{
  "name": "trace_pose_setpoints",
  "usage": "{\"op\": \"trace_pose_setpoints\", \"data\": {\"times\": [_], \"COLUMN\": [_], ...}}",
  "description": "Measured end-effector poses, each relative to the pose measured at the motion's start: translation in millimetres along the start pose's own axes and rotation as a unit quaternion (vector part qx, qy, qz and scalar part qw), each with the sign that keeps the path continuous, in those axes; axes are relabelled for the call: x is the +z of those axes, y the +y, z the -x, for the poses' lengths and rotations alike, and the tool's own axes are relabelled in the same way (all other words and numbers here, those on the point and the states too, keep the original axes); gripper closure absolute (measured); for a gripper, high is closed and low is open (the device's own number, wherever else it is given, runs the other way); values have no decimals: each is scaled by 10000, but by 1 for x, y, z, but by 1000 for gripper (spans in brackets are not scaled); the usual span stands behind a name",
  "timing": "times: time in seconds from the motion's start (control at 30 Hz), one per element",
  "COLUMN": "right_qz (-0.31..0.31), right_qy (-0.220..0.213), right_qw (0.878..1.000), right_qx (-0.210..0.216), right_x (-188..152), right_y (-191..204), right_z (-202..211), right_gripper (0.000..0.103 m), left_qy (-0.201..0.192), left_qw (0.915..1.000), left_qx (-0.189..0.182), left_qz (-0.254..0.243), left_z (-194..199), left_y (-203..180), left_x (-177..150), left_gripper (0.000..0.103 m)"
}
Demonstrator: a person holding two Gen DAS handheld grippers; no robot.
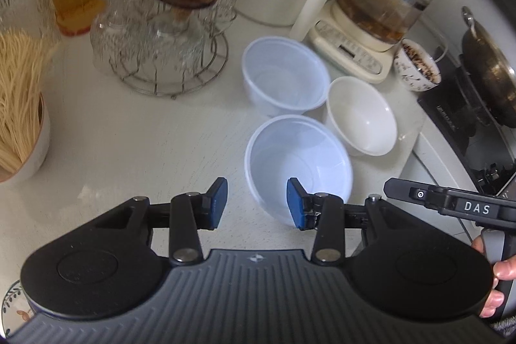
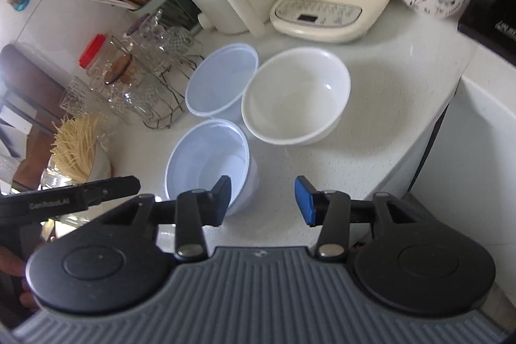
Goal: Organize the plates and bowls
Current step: 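Move both tools to the rim of the translucent plastic bowl, then close the left tool on the bowl rim while the right tool closes beside it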
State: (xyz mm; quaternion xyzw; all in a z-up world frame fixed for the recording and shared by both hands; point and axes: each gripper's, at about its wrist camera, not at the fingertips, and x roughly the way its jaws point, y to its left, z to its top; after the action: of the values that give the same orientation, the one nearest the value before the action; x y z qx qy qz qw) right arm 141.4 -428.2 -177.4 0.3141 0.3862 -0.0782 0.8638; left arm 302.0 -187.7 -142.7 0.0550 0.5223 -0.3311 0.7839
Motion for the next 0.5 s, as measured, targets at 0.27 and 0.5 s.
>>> {"op": "trace_pose_setpoints", "data": {"times": [0.27, 0.5], "right_qz": [-129, -95], "right_qy": [159, 424], "right_qw": [9995, 9980], "right_qx": [220, 448], "right_x": [5, 8], "right_y": [-1, 1], "right_z": [-22, -38], "right_gripper": [56, 60], "left_qy": [198, 353], "left_qw": [9998, 9992], "left_qx": [60, 138], "left_qz": [52, 107], "left_z": [-23, -39], "left_y": [3, 5], "left_x": [10, 14], "left_gripper": [60, 70]}}
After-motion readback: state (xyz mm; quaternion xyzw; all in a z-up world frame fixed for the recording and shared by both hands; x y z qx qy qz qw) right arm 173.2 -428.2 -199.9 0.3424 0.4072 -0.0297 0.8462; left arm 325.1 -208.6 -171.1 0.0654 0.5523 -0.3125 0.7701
